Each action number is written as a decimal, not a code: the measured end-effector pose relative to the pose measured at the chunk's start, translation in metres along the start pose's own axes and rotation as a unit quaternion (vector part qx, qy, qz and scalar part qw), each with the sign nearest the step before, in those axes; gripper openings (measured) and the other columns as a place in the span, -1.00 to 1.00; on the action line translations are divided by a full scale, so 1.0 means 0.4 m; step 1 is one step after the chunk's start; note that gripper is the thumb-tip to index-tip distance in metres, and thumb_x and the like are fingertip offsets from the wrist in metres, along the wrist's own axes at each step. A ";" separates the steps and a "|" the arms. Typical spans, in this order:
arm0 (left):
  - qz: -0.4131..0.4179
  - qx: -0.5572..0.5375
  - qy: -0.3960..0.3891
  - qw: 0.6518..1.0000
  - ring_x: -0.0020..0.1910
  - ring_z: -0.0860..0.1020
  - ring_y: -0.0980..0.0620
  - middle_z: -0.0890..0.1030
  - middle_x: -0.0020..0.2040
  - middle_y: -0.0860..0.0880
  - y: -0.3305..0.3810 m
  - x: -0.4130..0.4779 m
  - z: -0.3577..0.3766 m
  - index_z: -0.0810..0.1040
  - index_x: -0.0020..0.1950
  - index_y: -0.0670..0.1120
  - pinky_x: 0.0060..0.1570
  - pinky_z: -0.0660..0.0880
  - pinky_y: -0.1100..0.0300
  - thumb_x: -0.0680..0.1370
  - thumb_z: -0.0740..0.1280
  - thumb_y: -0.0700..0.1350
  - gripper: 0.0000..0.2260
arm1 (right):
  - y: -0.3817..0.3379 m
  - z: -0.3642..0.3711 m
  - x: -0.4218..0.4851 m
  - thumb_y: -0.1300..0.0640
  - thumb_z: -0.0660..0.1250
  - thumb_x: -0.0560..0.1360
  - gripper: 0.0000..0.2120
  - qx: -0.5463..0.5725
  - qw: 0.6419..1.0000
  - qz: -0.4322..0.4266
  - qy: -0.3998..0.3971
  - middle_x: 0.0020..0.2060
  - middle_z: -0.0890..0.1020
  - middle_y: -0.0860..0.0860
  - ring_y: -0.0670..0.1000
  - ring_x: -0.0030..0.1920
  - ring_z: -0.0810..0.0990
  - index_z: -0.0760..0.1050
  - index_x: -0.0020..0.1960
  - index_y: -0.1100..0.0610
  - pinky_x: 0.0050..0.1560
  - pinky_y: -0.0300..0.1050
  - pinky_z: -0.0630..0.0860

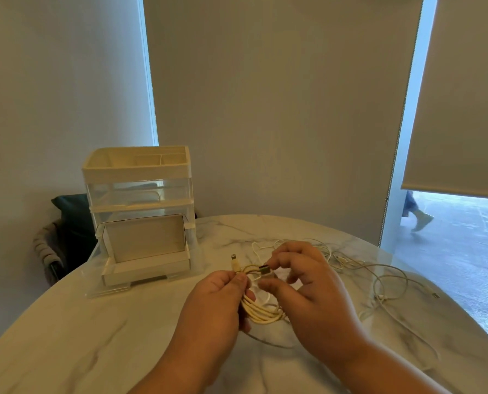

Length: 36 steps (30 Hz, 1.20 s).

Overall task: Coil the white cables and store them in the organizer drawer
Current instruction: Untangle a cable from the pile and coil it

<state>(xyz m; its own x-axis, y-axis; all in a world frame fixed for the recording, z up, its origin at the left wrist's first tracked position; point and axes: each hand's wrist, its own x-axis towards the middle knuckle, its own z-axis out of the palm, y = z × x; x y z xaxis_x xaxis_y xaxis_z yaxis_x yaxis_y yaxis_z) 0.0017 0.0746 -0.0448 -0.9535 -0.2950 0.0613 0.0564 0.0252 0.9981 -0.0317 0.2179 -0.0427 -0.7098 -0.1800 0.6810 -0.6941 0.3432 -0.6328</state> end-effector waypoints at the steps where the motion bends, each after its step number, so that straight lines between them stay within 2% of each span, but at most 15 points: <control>1: 0.003 0.004 0.001 1.000 -0.40 0.51 -0.06 0.61 -0.34 -0.15 -0.001 0.000 0.001 0.64 -0.24 -0.14 -0.31 0.47 0.05 0.64 0.26 -0.10 -0.70 | -0.001 0.003 -0.002 0.20 0.51 0.43 -0.80 0.030 0.999 0.006 0.021 -0.05 0.58 -0.17 -0.10 -0.06 0.56 0.59 -0.12 -0.07 -0.09 -0.37 0.44; 3: 0.020 0.016 0.003 1.000 -0.42 0.52 -0.03 0.62 -0.35 -0.12 -0.003 -0.001 0.003 0.63 -0.23 -0.13 -0.32 0.49 0.06 0.64 0.27 -0.08 -0.71 | -0.005 0.017 -0.005 0.24 0.45 0.49 -0.81 0.164 0.982 0.078 0.044 -0.19 0.64 -0.08 -0.11 -0.22 0.57 0.57 -0.11 -0.04 -0.18 -0.26 0.50; 6: 0.057 0.066 0.010 0.996 -0.45 0.53 0.06 0.63 -0.36 -0.07 -0.004 -0.001 0.001 0.62 -0.19 -0.09 -0.35 0.54 0.12 0.63 0.28 -0.07 -0.76 | -0.003 0.045 -0.005 0.22 0.33 0.59 -0.94 0.328 0.914 0.232 0.048 -0.36 0.58 0.10 -0.01 -0.37 0.52 0.51 -0.05 0.10 -0.33 -0.06 0.47; 9: 0.060 0.071 0.009 0.996 -0.43 0.55 0.07 0.65 -0.32 -0.07 -0.007 0.003 0.001 0.63 -0.16 -0.10 -0.36 0.55 0.15 0.63 0.29 -0.09 -0.78 | 0.010 0.051 -0.001 0.27 0.35 0.57 -0.90 0.399 0.870 0.287 0.048 -0.39 0.56 0.08 0.00 -0.45 0.50 0.46 0.05 0.16 -0.43 -0.10 0.38; 12: 0.035 0.021 -0.007 0.999 -0.34 0.61 0.00 0.69 -0.25 -0.11 -0.007 0.002 0.001 0.66 -0.12 -0.10 -0.31 0.56 0.13 0.62 0.31 -0.11 -0.81 | 0.020 0.043 0.002 0.31 0.43 0.49 -0.86 0.375 0.880 0.290 0.018 -0.33 0.62 0.08 0.03 -0.37 0.56 0.54 0.01 0.15 -0.36 -0.04 0.46; 14: 0.009 -0.025 -0.016 1.000 -0.28 0.64 -0.03 0.71 -0.20 -0.13 -0.003 -0.003 0.004 0.67 -0.06 -0.11 -0.31 0.55 0.15 0.62 0.30 -0.15 -0.84 | 0.024 0.041 -0.001 0.32 0.46 0.46 -0.87 0.343 0.898 0.276 -0.013 -0.25 0.66 0.08 0.07 -0.27 0.62 0.62 -0.09 0.11 -0.20 0.01 0.54; 16: -0.021 -0.071 -0.024 0.997 -0.26 0.66 -0.05 0.71 -0.18 -0.15 0.001 -0.007 0.008 0.67 -0.02 -0.14 -0.30 0.56 0.12 0.62 0.28 -0.20 -0.83 | 0.023 0.039 -0.005 0.32 0.47 0.44 -0.86 0.306 0.916 0.258 -0.035 -0.20 0.69 0.08 0.08 -0.21 0.66 0.63 -0.10 0.10 -0.10 0.03 0.59; 20: -0.054 -0.147 -0.046 0.987 -0.18 0.67 -0.16 0.69 -0.08 -0.30 0.007 -0.010 0.007 0.68 -0.02 -0.23 -0.04 0.63 -0.06 0.63 0.24 -0.23 -0.79 | 0.012 0.035 -0.004 0.29 0.48 0.44 -0.92 0.278 0.928 0.246 -0.041 -0.25 0.70 0.09 0.04 -0.23 0.68 0.62 -0.08 0.20 -0.15 -0.09 0.58; 22: -0.061 -0.181 -0.056 0.980 -0.12 0.67 -0.19 0.68 -0.05 -0.33 0.012 -0.012 0.006 0.66 0.01 -0.27 0.01 0.63 -0.09 0.62 0.25 -0.23 -0.79 | 0.011 0.035 -0.001 0.28 0.48 0.45 -0.94 0.276 0.927 0.252 -0.036 -0.26 0.71 0.11 0.06 -0.23 0.68 0.61 -0.10 0.22 -0.16 -0.08 0.58; 24: -0.066 -0.216 -0.073 0.971 -0.10 0.67 -0.19 0.68 -0.05 -0.32 0.018 -0.013 0.006 0.64 0.05 -0.30 -0.07 0.65 -0.03 0.60 0.27 -0.24 -0.81 | 0.014 0.035 0.002 0.26 0.48 0.45 -0.93 0.277 0.924 0.262 -0.035 -0.26 0.72 0.12 0.12 -0.23 0.67 0.61 -0.11 0.23 -0.13 0.05 0.54; 26: -0.066 -0.224 -0.075 0.969 -0.13 0.67 -0.16 0.69 -0.05 -0.30 0.018 -0.012 0.008 0.63 0.07 -0.29 -0.16 0.65 0.06 0.60 0.29 -0.25 -0.83 | 0.018 0.033 0.004 0.24 0.48 0.45 -0.94 0.273 0.923 0.268 -0.032 -0.29 0.71 0.09 0.11 -0.25 0.64 0.62 -0.13 0.20 -0.16 0.07 0.48; 29: -0.069 -0.224 -0.056 0.970 -0.05 0.69 -0.18 0.69 -0.02 -0.28 0.010 -0.006 0.007 0.62 0.10 -0.29 -0.03 0.65 0.03 0.61 0.28 -0.24 -0.82 | 0.014 0.037 0.004 0.09 0.48 0.44 -0.90 0.306 0.911 0.275 -0.040 -0.25 0.70 0.14 0.10 -0.22 0.61 0.66 -0.15 0.13 -0.13 0.08 0.48; 31: -0.076 -0.244 -0.035 0.966 -0.07 0.70 -0.15 0.70 -0.04 -0.27 0.013 -0.001 0.002 0.61 0.08 -0.30 -0.10 0.66 0.06 0.62 0.26 -0.23 -0.82 | 0.010 0.037 0.005 0.00 0.44 0.41 -0.78 0.357 0.886 0.295 -0.023 -0.21 0.69 0.14 0.10 -0.20 0.61 0.67 -0.08 0.15 -0.16 0.04 0.49; 33: -0.073 -0.258 -0.015 0.963 -0.11 0.70 -0.11 0.70 -0.04 -0.25 0.020 0.004 -0.003 0.61 0.08 -0.27 -0.21 0.65 0.11 0.64 0.24 -0.23 -0.82 | 0.014 0.032 0.009 0.10 0.38 0.50 -0.79 0.398 0.860 0.320 -0.009 -0.18 0.69 0.16 0.10 -0.18 0.63 0.65 0.02 0.22 -0.19 0.00 0.51; 36: -0.043 -0.213 0.002 0.976 -0.07 0.69 -0.11 0.72 -0.04 -0.20 0.020 0.006 -0.008 0.63 0.11 -0.17 -0.02 0.62 0.00 0.64 0.24 -0.21 -0.82 | 0.009 0.025 0.010 0.31 0.28 0.57 -0.85 0.411 0.845 0.340 -0.041 -0.16 0.69 0.23 0.11 -0.23 0.63 0.59 0.09 0.30 -0.29 -0.04 0.55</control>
<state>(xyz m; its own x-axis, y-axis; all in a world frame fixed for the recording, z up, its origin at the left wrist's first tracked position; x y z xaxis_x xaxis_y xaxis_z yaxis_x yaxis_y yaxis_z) 0.0009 0.0710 -0.0367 -0.9593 -0.2815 -0.0238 0.0947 -0.3999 0.9117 -0.0382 0.2092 -0.0458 -0.9605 -0.2735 0.0508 0.0524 -0.3571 -0.9326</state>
